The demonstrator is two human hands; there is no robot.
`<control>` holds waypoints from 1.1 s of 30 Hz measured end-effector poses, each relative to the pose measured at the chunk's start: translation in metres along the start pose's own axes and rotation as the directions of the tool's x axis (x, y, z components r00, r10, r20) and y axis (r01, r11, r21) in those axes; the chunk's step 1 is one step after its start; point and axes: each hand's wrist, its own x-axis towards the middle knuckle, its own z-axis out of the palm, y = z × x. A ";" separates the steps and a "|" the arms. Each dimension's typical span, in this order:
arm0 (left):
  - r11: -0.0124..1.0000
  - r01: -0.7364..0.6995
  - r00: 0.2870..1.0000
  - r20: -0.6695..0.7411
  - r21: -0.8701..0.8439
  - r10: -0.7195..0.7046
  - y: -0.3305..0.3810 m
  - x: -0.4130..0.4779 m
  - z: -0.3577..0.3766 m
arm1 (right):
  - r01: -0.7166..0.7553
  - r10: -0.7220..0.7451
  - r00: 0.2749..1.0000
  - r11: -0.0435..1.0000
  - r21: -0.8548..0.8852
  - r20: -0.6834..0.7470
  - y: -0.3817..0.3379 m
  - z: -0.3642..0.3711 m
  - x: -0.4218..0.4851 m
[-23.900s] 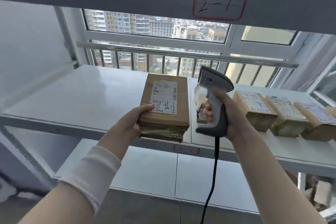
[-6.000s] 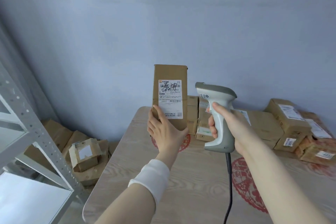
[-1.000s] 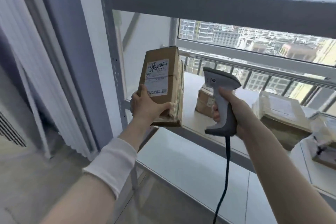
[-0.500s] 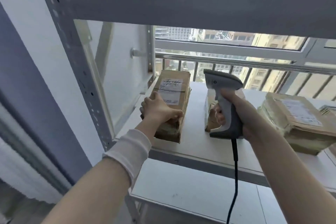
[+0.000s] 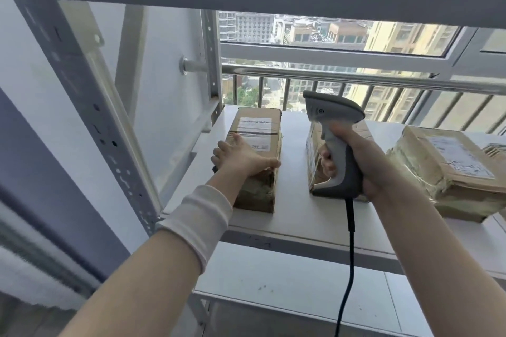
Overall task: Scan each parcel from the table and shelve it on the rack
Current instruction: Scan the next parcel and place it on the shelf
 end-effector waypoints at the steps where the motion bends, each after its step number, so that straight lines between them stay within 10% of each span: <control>1: 1.000 -0.021 1.000 0.001 -0.007 0.021 0.000 -0.002 0.000 | -0.004 0.004 1.000 1.000 0.001 0.001 0.000 0.001 0.001; 13: 0.874 -0.484 0.863 -0.181 -0.035 0.471 -0.066 0.003 0.010 | -0.049 0.049 0.999 0.999 0.013 0.023 0.019 -0.002 0.014; 33: 0.899 -0.439 0.886 -0.176 -0.015 0.429 -0.033 0.065 0.012 | -0.063 0.063 0.998 0.998 0.019 -0.005 0.020 -0.012 0.051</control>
